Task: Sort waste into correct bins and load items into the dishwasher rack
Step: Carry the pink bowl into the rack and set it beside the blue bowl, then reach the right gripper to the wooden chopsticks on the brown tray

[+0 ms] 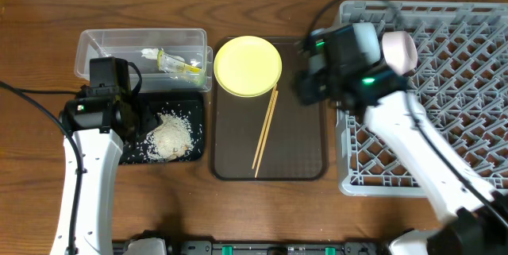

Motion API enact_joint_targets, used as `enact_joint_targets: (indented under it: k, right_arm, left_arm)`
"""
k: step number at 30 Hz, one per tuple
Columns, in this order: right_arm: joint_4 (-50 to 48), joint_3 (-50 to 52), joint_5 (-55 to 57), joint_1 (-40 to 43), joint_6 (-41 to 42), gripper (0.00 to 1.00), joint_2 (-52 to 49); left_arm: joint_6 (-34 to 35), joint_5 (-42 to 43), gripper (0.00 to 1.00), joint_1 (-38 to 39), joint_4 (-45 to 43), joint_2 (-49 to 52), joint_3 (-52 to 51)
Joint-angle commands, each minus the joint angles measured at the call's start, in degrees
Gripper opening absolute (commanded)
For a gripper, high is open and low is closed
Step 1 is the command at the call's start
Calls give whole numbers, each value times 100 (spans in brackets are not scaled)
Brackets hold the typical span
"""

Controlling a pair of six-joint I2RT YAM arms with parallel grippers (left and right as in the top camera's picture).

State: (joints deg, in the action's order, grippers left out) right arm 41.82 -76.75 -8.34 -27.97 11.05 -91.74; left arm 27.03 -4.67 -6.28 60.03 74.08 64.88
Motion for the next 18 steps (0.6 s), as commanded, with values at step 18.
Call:
enact_joint_targets:
  k: [18]
  right_arm:
    - [-236, 81, 555, -1113, 2264, 45, -2306]
  left_arm:
    - [9, -31, 73, -24, 37, -11, 59]
